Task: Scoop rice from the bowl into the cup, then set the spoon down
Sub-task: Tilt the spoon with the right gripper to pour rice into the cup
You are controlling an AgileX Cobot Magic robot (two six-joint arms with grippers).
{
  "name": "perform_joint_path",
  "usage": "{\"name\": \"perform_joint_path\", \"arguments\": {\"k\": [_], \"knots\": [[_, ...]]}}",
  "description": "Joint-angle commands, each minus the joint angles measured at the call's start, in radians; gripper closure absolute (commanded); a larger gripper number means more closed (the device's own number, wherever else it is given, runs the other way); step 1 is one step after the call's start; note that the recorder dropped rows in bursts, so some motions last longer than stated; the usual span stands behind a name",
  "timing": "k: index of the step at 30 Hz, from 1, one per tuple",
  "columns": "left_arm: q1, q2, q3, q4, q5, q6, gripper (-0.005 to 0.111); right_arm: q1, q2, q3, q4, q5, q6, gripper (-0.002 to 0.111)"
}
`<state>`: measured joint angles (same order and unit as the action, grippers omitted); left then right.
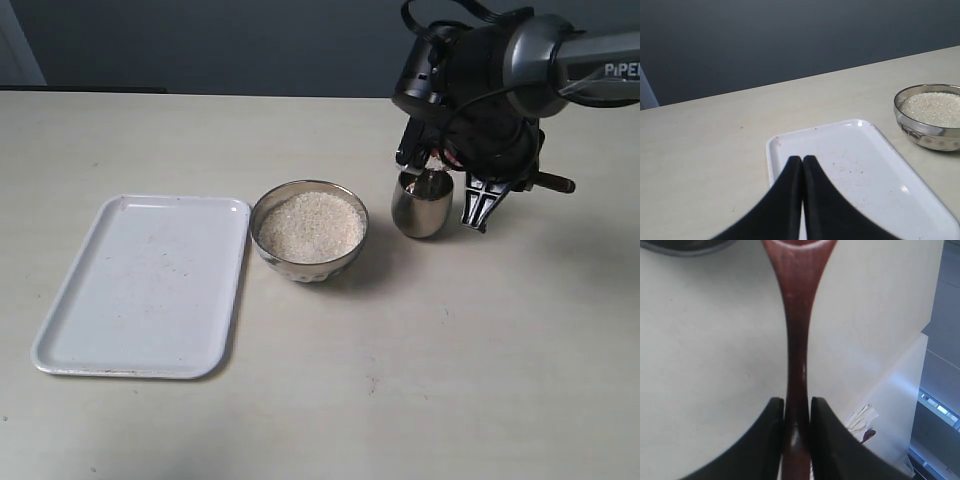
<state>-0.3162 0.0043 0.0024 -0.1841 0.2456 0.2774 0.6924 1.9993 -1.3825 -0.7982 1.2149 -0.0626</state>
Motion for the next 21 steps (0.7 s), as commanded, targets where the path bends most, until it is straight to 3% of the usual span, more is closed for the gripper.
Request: {"name": "perform_joint_path", "arguments": {"k": [1,21], "knots": [[-0.005,-0.004,-0.002,-0.001,-0.011,-0.005,0.106,0.008,-0.001,0.002,-0.019,0.006,0.022,0.109],[-0.005,-0.004,-0.002,-0.001,-0.011,-0.005,0.106,0.008,-0.001,0.002,-0.04,0.006,0.063,0.109]]}}
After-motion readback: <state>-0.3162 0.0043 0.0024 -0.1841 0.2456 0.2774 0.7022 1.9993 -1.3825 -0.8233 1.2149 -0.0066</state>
